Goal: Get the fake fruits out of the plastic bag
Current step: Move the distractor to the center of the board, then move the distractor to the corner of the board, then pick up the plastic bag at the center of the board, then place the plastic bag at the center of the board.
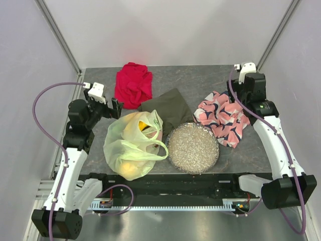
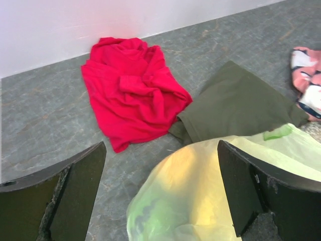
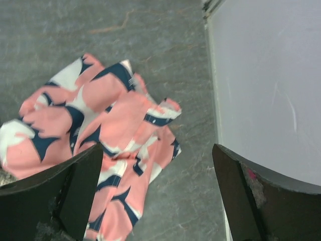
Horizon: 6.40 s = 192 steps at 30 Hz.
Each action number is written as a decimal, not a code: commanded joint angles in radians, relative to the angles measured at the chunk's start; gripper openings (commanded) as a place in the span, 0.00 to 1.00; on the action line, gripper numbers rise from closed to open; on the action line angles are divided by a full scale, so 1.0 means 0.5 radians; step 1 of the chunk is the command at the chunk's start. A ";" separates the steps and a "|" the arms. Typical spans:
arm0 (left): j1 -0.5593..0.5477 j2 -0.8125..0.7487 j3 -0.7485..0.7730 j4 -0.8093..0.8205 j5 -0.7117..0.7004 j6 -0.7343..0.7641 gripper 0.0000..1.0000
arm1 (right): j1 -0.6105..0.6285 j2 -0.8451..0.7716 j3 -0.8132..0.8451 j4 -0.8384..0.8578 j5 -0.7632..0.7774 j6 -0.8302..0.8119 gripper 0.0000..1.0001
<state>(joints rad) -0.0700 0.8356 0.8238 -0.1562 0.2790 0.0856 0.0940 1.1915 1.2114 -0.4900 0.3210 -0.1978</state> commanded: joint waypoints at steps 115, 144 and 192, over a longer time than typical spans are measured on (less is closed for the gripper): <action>-0.596 1.078 1.255 -1.669 1.019 0.964 0.98 | -0.550 1.459 1.259 -0.232 -1.184 -0.006 0.76; -1.084 0.771 0.782 -1.452 0.709 0.624 0.28 | 0.800 0.782 -0.030 -0.683 -2.758 0.043 0.89; -0.526 1.573 2.057 -0.682 1.179 -0.214 0.02 | -0.286 1.330 1.535 -0.376 -1.869 0.363 0.00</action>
<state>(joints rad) -0.3264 1.8282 2.0663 -0.4992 0.7959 -0.0216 -0.0383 2.0251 2.1979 -0.5903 -0.6296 0.1383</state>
